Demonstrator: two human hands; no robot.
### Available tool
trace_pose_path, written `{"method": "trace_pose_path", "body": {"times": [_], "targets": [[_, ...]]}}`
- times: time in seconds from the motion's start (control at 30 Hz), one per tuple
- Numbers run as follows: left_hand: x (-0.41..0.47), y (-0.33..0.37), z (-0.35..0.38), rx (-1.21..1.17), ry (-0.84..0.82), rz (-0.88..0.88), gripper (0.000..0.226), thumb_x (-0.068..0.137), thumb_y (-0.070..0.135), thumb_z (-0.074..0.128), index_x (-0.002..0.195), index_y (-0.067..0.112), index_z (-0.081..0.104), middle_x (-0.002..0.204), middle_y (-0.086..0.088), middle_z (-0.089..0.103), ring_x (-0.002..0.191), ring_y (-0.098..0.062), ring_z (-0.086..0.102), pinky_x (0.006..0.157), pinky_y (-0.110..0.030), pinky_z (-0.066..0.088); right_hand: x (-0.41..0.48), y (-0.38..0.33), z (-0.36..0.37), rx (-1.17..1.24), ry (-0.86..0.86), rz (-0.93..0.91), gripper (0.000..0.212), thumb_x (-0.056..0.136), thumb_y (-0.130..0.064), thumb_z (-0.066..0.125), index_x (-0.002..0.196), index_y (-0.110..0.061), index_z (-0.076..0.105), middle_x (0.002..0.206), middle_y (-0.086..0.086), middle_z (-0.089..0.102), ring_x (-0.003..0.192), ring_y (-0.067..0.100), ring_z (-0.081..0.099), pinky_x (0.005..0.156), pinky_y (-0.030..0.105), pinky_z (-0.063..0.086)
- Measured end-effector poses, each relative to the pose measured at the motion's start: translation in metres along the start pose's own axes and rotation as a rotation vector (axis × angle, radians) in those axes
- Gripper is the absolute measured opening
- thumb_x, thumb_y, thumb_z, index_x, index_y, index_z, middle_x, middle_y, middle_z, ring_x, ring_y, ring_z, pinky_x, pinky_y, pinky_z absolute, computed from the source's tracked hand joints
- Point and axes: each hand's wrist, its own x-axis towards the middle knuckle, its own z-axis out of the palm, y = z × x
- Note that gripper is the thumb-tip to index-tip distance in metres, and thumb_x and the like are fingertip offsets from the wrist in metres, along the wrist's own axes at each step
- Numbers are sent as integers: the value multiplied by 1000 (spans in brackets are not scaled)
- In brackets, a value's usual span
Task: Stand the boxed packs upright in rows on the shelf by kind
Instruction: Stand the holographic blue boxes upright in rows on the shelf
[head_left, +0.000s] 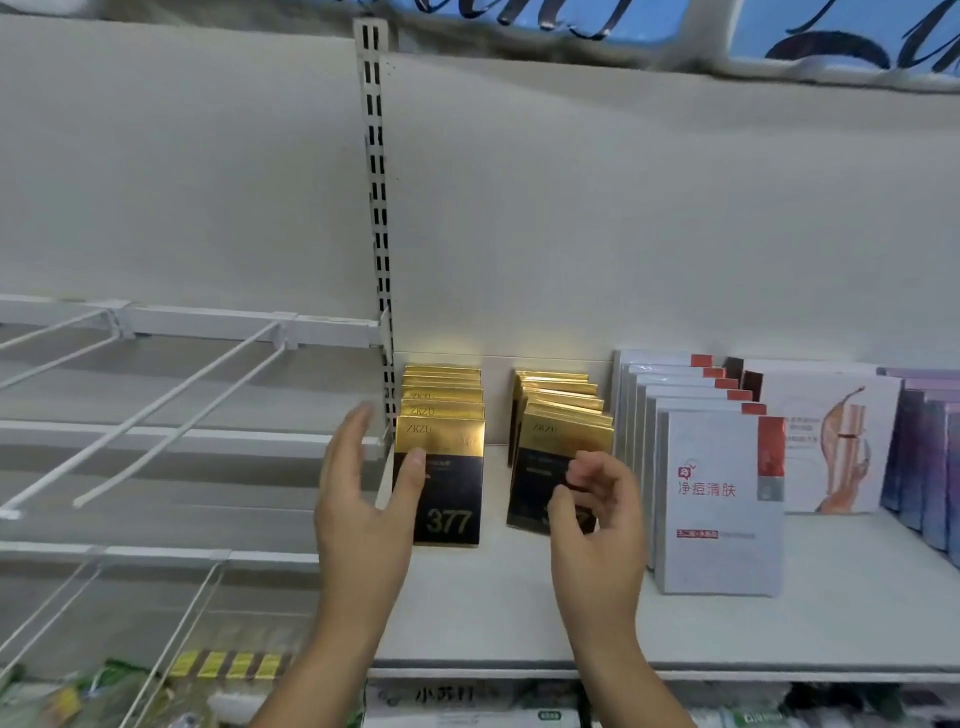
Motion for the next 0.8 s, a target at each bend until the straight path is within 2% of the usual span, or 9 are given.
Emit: {"method": "trace_pose_path", "body": {"times": [0.1,0.27,0.33,0.37,0.43,0.5,0.6,0.7,0.8], "targets": [[-26,23,27,-86,-148,111,51,97,44,63,144,54,45,147,33,50,138,10,43,107,-12,40,6,3,-12,-54,78,11,52,92,-11,70,120,-49,51,122,-28,55,117,-3,53,86,12,45],[-51,23,81,-45,-394,-55,70,102,27,60,146,62,19,149,48,20,139,21,22,116,-19,23,16,7,-21,-161,-93,116,70,95,-14,67,152,-37,32,155,-17,40,143,2,34,115,29,33],[-49,19,93,-31,-425,-124,71,104,27,57,148,58,11,148,43,15,140,18,16,113,-16,17,21,9,-23,-187,-157,144,75,96,-14,66,156,-35,26,158,-16,35,141,0,29,109,22,31],[-47,17,98,-5,-428,-121,72,104,27,55,152,54,9,147,43,14,137,25,12,111,-12,14,25,10,-24,-182,-191,165,74,96,-13,65,156,-35,26,157,-16,37,140,0,31,107,20,33],[-44,14,106,48,-422,-99,73,105,26,54,160,43,9,148,39,16,130,32,12,110,-11,13,33,13,-27,-177,-271,214,68,96,-13,63,152,-36,32,147,-16,49,138,6,44,103,23,45],[-39,10,113,45,-396,-134,74,104,23,55,163,34,11,155,24,27,141,11,22,117,-21,22,39,15,-27,-179,-337,249,57,98,-14,61,144,-39,40,128,-21,60,127,7,56,88,19,51],[-29,6,125,1,-345,-258,65,104,20,57,160,26,24,153,2,47,144,-18,43,118,-42,40,46,17,-22,-180,-343,258,46,103,-15,52,144,-35,44,126,-13,63,123,10,59,97,29,51],[-24,5,136,-26,-299,-327,54,104,15,55,154,22,36,144,-3,56,137,-22,51,109,-35,46,57,19,-17,-186,-322,277,44,106,-10,45,146,-28,46,131,-5,62,126,15,57,106,36,49],[-23,1,145,-47,-300,-323,50,105,12,52,153,20,39,144,-5,57,137,-23,52,111,-43,48,63,23,-16,-186,-286,273,45,106,-7,43,147,-27,46,130,-3,62,127,19,57,102,32,47]]}}
